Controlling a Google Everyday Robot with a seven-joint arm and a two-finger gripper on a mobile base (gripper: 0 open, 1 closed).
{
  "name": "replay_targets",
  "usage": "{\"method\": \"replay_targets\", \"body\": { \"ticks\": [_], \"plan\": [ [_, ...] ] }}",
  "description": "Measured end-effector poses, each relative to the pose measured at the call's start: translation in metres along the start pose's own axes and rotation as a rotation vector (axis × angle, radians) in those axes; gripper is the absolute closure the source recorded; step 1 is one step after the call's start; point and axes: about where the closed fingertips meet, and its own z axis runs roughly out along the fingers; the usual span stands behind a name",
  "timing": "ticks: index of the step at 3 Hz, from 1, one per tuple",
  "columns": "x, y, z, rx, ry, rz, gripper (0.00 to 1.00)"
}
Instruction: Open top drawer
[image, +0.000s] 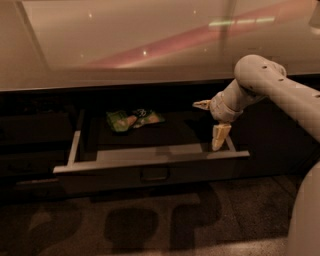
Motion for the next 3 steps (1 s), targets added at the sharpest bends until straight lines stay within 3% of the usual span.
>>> {"method": "replay_targets", "body": {
  "ticks": [1, 2, 3],
  "plan": [
    [-0.007, 0.013, -0.002, 0.007, -0.001, -0.002, 0.0],
    [-0.03, 0.069, -0.03, 0.094, 0.019, 0.031, 0.0],
    [-0.032, 0.108, -0.032, 0.093, 0.036, 0.08, 0.0]
  ]
}}
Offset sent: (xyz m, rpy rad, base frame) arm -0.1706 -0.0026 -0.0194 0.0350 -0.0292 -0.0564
